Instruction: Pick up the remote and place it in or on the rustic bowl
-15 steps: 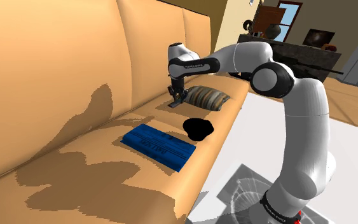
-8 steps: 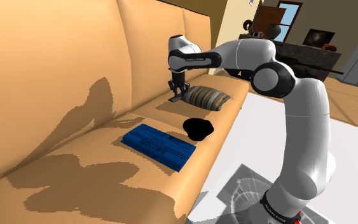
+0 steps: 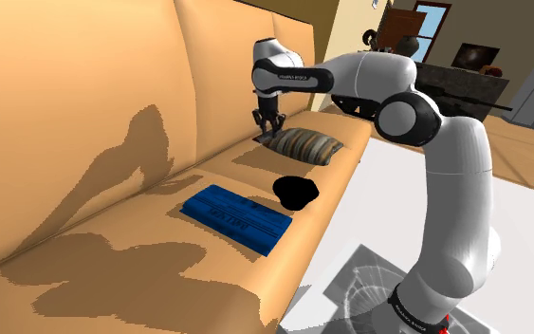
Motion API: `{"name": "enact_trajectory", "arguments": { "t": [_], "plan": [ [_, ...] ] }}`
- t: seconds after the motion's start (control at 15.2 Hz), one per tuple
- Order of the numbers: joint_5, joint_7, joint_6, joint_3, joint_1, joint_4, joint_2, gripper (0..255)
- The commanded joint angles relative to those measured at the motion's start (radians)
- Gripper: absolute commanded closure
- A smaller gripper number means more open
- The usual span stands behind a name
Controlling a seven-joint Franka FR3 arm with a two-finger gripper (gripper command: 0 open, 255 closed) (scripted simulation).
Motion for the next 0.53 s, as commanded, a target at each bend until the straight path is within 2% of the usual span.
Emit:
{"name": "enact_trajectory", "arguments": {
  "t": [0.0,0.2,0.46],
  "plan": [
    [0.001,-0.004,-0.016,0.000,0.001,0.017,0.000,255],
    [0.019,0.022,0.066,0.012,-0.019,-0.225,-0.157,255],
    [0.046,0.043,0.141,0.022,-0.033,-0.478,-0.334,255]
  ]
}}
